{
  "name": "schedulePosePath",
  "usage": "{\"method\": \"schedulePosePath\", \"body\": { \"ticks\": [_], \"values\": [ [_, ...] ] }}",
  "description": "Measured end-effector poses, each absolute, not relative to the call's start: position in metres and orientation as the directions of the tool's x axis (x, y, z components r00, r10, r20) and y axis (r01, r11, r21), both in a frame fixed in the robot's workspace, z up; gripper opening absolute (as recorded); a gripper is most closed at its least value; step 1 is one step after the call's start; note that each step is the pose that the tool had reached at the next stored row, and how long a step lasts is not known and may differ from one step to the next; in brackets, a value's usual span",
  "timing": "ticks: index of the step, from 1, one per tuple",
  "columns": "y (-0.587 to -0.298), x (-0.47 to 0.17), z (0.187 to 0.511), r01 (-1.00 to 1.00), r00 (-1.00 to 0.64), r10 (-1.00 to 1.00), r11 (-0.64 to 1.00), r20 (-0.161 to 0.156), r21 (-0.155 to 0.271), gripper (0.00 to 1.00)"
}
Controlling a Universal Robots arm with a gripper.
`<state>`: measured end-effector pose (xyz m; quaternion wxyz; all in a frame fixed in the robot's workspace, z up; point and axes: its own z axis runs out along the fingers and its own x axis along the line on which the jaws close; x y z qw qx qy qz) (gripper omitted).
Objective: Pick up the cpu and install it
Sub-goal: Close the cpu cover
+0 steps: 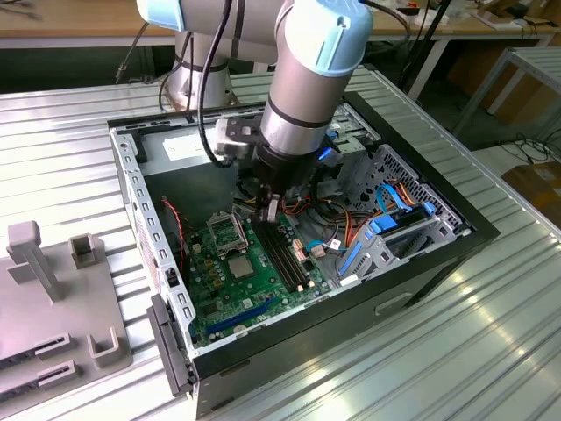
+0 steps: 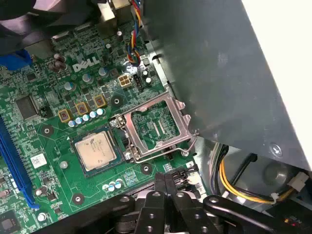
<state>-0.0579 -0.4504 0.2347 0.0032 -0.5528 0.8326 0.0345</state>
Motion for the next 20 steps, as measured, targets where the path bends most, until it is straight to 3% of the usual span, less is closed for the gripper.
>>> {"method": "schedulePosePath", "body": {
  "ticks": [7, 17, 20],
  "values": [
    [-0.450, -0.057, 0.233, -0.960, -0.278, -0.959, 0.275, -0.054, 0.054, 0.11],
    [-0.437, -0.054, 0.231, -0.967, -0.250, -0.967, 0.247, -0.057, 0.054, 0.11],
    [-0.437, -0.054, 0.231, -0.968, -0.247, -0.966, 0.243, -0.075, 0.059, 0.11]
  ]
}}
